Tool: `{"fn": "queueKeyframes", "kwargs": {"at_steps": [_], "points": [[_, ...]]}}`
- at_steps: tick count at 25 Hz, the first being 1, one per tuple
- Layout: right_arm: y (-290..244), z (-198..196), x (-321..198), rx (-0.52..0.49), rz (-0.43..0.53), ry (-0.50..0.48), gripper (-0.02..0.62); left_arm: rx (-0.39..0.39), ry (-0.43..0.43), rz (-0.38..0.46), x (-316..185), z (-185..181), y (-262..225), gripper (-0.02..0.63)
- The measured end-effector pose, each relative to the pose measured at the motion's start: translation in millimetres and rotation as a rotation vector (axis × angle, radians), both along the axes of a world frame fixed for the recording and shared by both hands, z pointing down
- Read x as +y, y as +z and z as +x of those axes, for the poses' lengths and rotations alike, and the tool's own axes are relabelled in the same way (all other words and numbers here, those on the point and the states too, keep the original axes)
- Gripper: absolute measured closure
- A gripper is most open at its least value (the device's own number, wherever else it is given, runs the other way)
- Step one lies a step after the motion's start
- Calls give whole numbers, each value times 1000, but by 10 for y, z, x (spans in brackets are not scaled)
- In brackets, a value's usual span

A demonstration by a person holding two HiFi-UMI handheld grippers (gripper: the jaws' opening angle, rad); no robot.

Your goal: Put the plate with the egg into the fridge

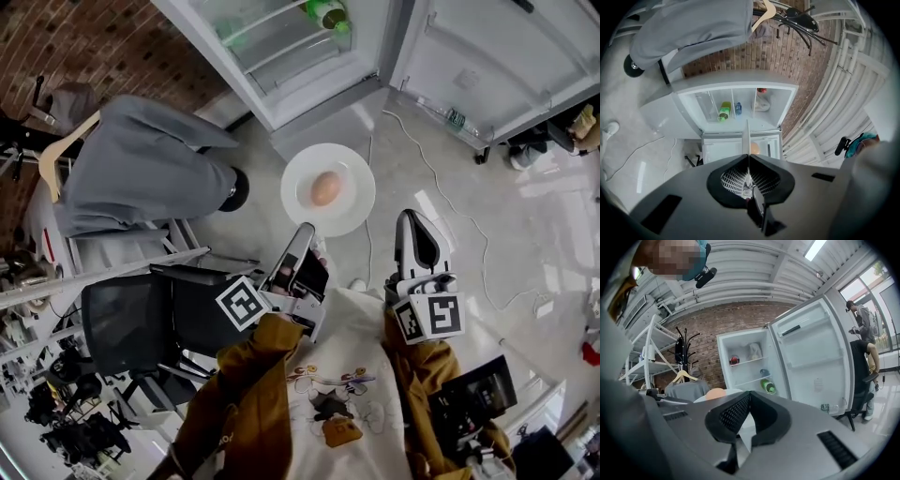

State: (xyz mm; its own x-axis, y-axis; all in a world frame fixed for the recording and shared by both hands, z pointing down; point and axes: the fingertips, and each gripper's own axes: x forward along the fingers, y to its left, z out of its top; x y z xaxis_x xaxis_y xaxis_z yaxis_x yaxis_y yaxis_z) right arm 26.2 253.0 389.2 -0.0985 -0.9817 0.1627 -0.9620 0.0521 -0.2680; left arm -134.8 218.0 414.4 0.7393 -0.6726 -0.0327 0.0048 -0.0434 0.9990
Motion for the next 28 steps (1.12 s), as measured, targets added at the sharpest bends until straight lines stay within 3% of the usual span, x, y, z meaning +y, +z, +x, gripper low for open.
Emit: {"fn": "queueKeyframes", "kwargs": {"at_steps": [10, 28], "points": [[-150, -302, -859, -1, 9, 52, 591, 13, 41, 15, -843, -276, -112, 589], [-110, -483, -1525, -2, -6, 123, 591, 56, 125, -11, -1523, -346, -12, 589]]}}
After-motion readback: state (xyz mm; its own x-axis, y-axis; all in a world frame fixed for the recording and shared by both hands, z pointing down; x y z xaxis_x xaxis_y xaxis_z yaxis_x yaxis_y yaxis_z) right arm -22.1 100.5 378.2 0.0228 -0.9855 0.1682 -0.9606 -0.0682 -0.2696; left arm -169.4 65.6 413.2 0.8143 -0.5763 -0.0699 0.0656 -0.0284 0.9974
